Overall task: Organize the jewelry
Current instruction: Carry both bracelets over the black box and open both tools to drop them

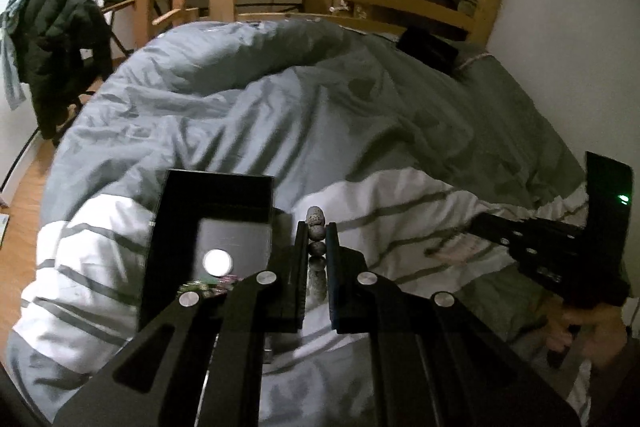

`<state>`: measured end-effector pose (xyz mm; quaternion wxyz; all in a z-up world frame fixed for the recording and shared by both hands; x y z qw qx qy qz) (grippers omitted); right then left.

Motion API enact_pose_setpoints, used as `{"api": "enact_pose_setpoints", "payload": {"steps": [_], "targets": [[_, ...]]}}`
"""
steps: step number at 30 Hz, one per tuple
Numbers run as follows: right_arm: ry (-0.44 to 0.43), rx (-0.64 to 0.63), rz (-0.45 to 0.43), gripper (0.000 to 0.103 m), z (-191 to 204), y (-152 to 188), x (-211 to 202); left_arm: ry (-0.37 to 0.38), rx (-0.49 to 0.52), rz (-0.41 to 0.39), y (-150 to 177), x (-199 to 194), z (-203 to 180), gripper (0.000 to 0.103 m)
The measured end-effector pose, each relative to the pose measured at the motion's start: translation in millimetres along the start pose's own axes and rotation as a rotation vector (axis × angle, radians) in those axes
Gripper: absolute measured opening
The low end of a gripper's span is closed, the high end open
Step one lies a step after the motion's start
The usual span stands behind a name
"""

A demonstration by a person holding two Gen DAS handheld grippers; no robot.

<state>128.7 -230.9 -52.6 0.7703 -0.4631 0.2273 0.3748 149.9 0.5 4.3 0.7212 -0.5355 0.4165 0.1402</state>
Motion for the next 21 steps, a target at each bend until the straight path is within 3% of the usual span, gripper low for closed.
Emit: {"api": "enact_pose_setpoints", "payload": {"steps": [9, 21], "targets": [[0.048, -0.061, 0.007, 0.011, 44, -9, -6, -0.005, -0.085, 0.041, 12, -2, 51, 0.008], [0.019, -0.116, 0.010, 0.011, 119, -36, -3, 0.012, -0.189, 0.104, 33, 10, 95, 0.008]]}}
Point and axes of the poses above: each gripper's, at about its wrist camera, not at the fingertips, and x roughly the way its jaws point, z to its left, y to its underside, the point moved 2 cm from there along x, roughly the way its jaws point, and after that the axes turned 14 degrees about x, right-handed, at the moved point
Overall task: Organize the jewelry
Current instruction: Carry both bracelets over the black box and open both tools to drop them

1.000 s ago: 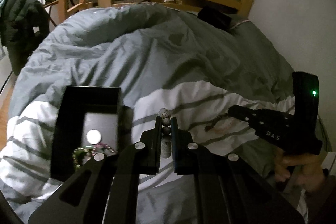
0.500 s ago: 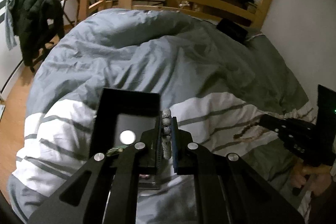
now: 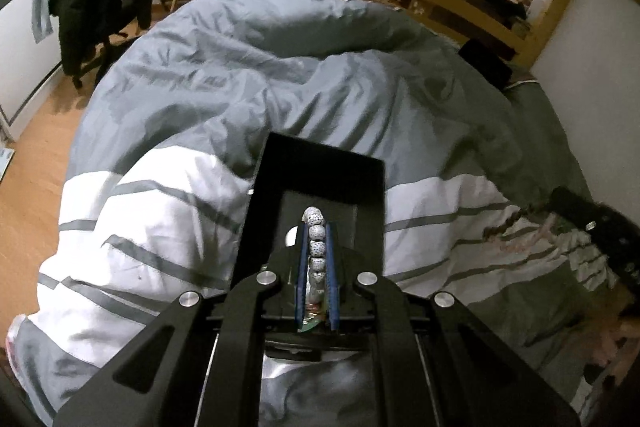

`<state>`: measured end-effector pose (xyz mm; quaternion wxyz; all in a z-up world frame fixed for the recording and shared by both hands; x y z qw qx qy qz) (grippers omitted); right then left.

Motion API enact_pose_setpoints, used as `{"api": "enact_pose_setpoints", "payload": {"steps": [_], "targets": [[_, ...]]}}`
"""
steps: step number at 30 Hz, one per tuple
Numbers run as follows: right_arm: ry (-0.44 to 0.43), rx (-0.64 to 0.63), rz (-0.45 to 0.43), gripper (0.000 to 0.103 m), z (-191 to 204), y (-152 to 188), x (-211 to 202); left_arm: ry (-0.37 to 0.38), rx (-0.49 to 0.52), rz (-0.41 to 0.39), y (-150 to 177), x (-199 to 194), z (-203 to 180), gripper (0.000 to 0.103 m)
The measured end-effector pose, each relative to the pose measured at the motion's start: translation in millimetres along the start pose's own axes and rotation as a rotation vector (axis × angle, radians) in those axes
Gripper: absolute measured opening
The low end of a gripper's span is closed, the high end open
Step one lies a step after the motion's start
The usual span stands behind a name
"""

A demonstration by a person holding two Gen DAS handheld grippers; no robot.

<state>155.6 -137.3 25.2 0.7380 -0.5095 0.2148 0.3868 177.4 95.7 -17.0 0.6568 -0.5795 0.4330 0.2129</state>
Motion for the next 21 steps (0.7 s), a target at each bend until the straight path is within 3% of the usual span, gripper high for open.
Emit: {"api": "enact_pose_setpoints", "payload": {"steps": [10, 21], "targets": [[-0.060, -0.079, 0.037, 0.011, 67, -12, 33, -0.001, -0.088, 0.043, 9, 11, 29, 0.008], [-0.031, -0.133, 0.158, 0.011, 96, 17, 81, 0.014, -0.122, 0.061, 11, 17, 37, 0.008]]}}
Point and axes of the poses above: each gripper's, at about its wrist camera, not at the fingertips, and x roughly the way its jaws point, z to its left, y to its underside, the point moved 2 cm from there along x, roughly the way its jaws point, and after that the axes turned 14 degrees about x, right-handed, at the moved point
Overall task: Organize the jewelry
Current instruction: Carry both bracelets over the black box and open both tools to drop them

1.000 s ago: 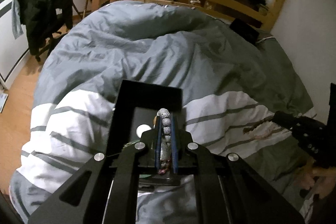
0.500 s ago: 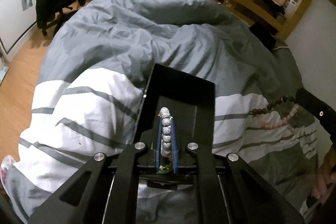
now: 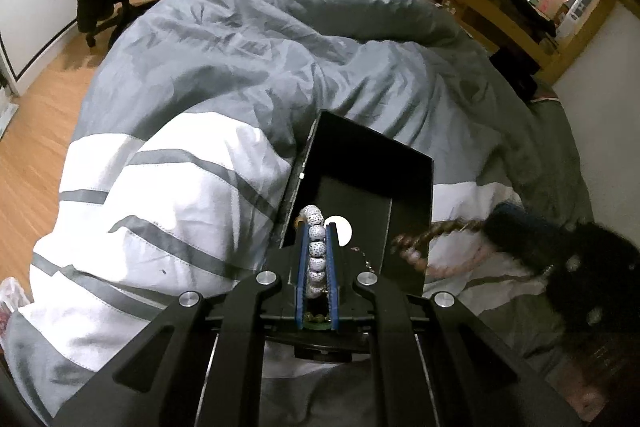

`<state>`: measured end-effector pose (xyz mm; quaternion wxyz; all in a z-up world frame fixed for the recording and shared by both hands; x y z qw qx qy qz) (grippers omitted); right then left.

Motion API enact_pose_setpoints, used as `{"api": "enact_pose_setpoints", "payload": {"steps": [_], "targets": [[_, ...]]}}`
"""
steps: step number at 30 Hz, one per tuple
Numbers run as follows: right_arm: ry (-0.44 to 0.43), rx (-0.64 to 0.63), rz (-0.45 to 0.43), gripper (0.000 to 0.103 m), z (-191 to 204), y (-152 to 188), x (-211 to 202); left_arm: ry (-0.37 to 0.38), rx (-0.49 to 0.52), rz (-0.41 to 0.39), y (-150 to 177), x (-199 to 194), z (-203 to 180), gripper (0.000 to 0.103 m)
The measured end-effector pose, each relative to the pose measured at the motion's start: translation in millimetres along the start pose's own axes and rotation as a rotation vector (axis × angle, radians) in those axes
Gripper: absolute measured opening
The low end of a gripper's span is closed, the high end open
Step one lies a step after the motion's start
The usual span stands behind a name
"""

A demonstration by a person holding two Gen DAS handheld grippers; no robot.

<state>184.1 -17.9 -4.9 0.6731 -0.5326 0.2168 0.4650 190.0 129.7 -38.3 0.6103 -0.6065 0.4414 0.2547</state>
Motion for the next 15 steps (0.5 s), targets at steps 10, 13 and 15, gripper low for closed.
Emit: {"api": "enact_pose_setpoints", "payload": {"steps": [10, 13, 15], "targets": [[-0.004, 0.001, 0.058, 0.013, -1, 14, 24, -0.006, -0.027, -0.040, -3, -9, 4, 0.055], [-0.010, 0.022, 0.041, 0.037, -6, 13, 18, 0.001, -0.039, -0.056, -3, -13, 6, 0.069], [-0.026, 0.048, 0.009, 0.072, -12, 11, 8, -0.019, -0.042, -0.060, -4, -14, 7, 0.071]]}}
Point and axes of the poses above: each gripper's, at about its wrist camera, not at the fingertips, and x roughly the way its jaws point, z to its left, y to its underside, the point moved 2 cm from there along x, roughly the way its jaws point, and after that the axes turned 14 degrees about x, right-handed, at the moved point
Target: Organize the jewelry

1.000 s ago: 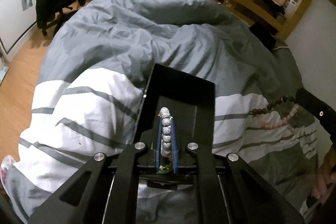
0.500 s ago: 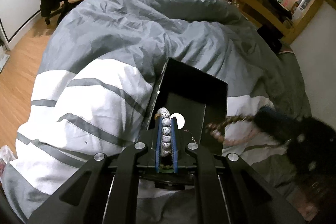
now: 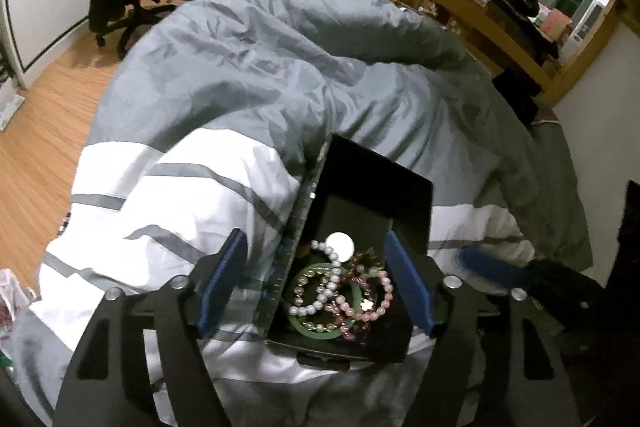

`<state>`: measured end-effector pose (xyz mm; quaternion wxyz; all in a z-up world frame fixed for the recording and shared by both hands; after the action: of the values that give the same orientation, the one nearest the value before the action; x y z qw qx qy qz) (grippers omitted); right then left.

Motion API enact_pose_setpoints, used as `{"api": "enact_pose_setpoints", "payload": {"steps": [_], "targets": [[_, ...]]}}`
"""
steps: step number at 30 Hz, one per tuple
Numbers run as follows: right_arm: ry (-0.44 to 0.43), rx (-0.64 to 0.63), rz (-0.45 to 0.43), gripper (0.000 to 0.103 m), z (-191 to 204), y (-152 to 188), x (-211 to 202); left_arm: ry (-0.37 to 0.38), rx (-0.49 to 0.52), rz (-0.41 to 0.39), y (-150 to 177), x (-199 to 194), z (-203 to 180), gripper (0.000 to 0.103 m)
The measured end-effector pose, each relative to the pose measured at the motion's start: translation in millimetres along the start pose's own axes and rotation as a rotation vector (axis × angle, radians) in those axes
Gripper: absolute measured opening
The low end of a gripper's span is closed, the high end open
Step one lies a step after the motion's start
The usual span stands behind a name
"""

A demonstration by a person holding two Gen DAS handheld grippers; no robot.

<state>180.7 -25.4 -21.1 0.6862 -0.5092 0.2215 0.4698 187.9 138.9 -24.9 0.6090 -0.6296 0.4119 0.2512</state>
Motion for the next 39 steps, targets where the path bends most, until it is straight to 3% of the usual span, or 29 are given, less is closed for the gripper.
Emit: {"api": "enact_pose_setpoints", "payload": {"steps": [1, 6, 11, 15, 20, 27, 39], "targets": [[-0.001, 0.009, -0.026, 0.089, -2, -1, -5, -0.004, -0.001, -0.003, 0, -1, 0, 0.074], [0.028, 0.014, -0.053, 0.099, -12, 0, -24, -0.076, 0.008, -0.048, -3, -18, -1, 0.092], [0.022, -0.006, -0.023, 0.099, -14, 10, -36, -0.109, 0.016, -0.079, 2, -40, -5, 0.095], [0.069, 0.038, 0.039, 0.099, -26, 27, -37, -0.155, 0.083, -0.072, 21, -55, -16, 0.095], [0.096, 0.053, 0.067, 0.099, -38, 52, -43, -0.129, 0.117, -0.058, 56, -70, -25, 0.095], [0.077, 0.009, 0.050, 0.099, -31, 59, -60, -0.249, 0.193, -0.026, 88, -70, -42, 0.095], [0.032, -0.054, 0.022, 0.099, -28, 63, -69, -0.248, 0.234, -0.071, 83, -58, -60, 0.095]]}}
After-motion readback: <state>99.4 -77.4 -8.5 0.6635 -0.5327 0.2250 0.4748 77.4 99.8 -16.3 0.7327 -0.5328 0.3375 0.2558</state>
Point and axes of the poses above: each gripper's, at about its wrist camera, not at the fingertips, and x roughly the way its jaws point, z to its left, y to its underside, the point moved 2 cm from there along x, roughly the way its jaws point, and after that the axes turned 14 degrees about x, right-handed, at the moved point
